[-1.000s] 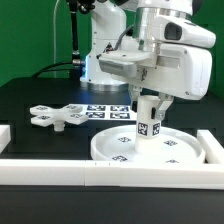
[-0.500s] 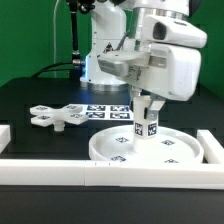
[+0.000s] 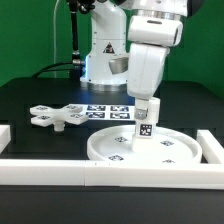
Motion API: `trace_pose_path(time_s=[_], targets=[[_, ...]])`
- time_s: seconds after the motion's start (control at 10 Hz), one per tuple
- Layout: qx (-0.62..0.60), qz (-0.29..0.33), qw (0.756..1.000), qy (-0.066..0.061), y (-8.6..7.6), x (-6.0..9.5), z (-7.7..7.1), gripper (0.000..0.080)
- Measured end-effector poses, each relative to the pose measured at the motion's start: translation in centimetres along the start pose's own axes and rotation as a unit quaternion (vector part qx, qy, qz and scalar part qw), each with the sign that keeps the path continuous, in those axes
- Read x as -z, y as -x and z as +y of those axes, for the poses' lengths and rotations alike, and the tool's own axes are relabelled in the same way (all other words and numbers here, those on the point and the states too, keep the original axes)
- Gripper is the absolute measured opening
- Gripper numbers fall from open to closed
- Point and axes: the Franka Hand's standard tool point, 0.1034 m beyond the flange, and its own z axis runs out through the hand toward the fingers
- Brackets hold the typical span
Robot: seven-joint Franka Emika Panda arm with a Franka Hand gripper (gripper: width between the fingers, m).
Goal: Assemble round table
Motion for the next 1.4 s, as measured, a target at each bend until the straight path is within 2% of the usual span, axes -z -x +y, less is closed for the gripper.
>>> trace_pose_path(time_s=[0.1,0.6,0.9,1.1,1.3,1.4], targets=[[-0.033,0.003,0.999,0.002,-0.35,0.04,-0.19,0.0412],[-0.194,0.010,0.981,-0.009,-0.44,0.01,-0.34,0.0412],[-0.381,0.025,0.923,-0.035,0.08,-0.17,-0.26,0.0412],[-0.505,0.029,0.861,-0.053,-0.16,-0.17,-0.46,0.0412],[-0.586,0.024,0.808,-0.061,-0.60,-0.10,-0.78,0.0412],[-0.610,0.024,0.790,-0.064,-0.60,-0.11,-0.76,0.0412]])
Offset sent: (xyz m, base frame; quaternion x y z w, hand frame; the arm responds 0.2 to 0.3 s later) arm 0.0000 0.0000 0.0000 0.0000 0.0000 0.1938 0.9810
